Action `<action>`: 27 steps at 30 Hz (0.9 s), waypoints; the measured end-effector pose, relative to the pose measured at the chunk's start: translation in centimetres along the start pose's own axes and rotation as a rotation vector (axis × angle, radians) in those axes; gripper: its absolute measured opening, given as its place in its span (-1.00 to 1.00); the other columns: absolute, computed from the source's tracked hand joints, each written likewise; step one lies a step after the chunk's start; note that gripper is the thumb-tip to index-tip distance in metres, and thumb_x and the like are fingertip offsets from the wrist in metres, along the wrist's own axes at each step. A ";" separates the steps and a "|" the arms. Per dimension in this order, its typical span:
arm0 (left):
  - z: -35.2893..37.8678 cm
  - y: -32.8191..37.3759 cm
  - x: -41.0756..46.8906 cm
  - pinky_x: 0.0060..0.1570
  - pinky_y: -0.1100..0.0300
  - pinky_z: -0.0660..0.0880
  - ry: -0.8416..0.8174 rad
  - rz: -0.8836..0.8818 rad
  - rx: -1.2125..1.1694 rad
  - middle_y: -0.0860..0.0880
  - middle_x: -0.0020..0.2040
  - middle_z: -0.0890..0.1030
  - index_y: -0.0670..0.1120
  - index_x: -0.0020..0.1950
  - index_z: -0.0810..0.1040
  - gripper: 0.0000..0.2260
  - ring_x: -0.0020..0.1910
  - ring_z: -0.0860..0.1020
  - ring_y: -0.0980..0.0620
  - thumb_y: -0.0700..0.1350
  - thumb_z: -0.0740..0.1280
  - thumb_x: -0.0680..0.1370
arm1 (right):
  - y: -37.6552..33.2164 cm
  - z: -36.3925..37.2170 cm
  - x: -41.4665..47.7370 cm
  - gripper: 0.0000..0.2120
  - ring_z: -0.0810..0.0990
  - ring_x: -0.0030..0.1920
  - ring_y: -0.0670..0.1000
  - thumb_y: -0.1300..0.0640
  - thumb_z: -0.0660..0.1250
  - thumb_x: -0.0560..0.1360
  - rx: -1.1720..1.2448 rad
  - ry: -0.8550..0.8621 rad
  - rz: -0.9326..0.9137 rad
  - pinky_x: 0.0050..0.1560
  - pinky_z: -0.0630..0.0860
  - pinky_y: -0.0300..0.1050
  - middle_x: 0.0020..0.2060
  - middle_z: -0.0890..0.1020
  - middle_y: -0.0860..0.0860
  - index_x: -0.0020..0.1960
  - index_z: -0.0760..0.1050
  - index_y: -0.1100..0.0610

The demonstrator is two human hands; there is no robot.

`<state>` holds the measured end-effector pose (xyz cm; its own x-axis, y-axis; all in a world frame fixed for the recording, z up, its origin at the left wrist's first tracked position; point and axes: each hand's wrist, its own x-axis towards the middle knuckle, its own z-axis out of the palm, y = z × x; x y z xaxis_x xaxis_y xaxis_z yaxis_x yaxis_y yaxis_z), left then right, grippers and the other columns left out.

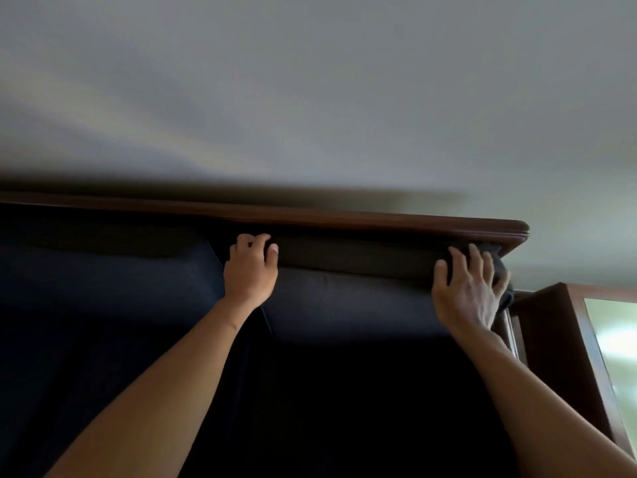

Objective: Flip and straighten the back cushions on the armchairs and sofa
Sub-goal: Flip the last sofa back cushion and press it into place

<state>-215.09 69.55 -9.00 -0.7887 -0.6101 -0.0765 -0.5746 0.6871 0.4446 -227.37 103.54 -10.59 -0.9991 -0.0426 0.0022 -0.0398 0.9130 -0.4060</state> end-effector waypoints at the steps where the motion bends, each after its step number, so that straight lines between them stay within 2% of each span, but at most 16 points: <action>1: -1.0 -0.5 -1.0 0.26 -0.19 0.51 0.011 0.025 -0.025 -0.13 0.42 0.48 -0.04 0.46 0.55 -0.63 0.40 0.44 -0.19 0.07 0.18 0.74 | -1.6 0.2 -1.3 -0.44 0.18 0.61 0.22 -0.17 0.05 0.61 -0.006 -0.038 -0.033 0.56 -0.08 0.35 0.57 0.35 0.15 0.48 0.45 0.06; 6: -5.8 -7.1 -5.5 0.29 -0.12 0.52 0.069 0.100 -0.051 -0.06 0.34 0.57 -0.07 0.35 0.63 -0.72 0.39 0.48 -0.09 0.00 0.30 0.70 | -11.1 2.2 -7.7 -0.51 0.14 0.63 0.18 -0.12 0.15 0.67 0.032 -0.162 -0.192 0.61 -0.08 0.27 0.60 0.32 0.11 0.52 0.43 0.06; 14: -15.1 -23.7 -4.9 0.31 -0.18 0.52 0.133 0.101 0.123 -0.16 0.36 0.61 -0.11 0.38 0.63 -0.70 0.43 0.51 -0.21 -0.04 0.36 0.67 | -28.8 7.5 -16.4 -0.47 0.02 0.67 0.11 -0.16 0.10 0.70 0.033 -0.291 -0.427 0.65 -0.05 0.13 0.65 0.20 0.06 0.60 0.30 0.02; 17: -19.1 -29.7 -1.9 0.37 -0.21 0.47 0.070 0.107 0.164 -0.20 0.47 0.52 -0.10 0.45 0.57 -0.62 0.51 0.43 -0.24 -0.02 0.39 0.66 | -35.5 10.1 -18.4 -0.42 -0.01 0.67 0.12 -0.21 0.12 0.68 -0.014 -0.298 -0.465 0.64 -0.02 0.12 0.66 0.15 0.06 0.62 0.25 0.02; 21: -24.0 -36.2 2.5 0.48 -0.19 0.34 -0.029 0.101 0.216 -0.19 0.61 0.34 -0.05 0.57 0.44 -0.47 0.62 0.25 -0.23 0.04 0.43 0.63 | -42.9 13.3 -19.7 -0.26 -0.07 0.67 0.16 -0.31 0.17 0.63 -0.129 -0.334 -0.437 0.63 0.02 0.21 0.68 0.05 0.11 0.66 0.11 0.04; 27: -27.9 -43.8 9.3 0.59 -0.27 0.18 -0.197 0.076 0.413 -0.20 0.71 0.07 0.04 0.69 0.17 -0.16 0.69 0.03 -0.28 0.09 0.54 0.52 | -48.8 16.9 -19.4 -0.02 -0.15 0.67 0.20 -0.41 0.29 0.50 -0.323 -0.358 -0.373 0.59 -0.05 0.36 0.69 -0.06 0.10 0.69 -0.05 0.03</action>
<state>-191.15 22.79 -4.25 -0.8354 -0.4930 -0.2431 -0.5212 0.8509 0.0653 -205.77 52.96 -6.28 -0.8517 -0.4661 -0.2396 -0.4450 0.8847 -0.1393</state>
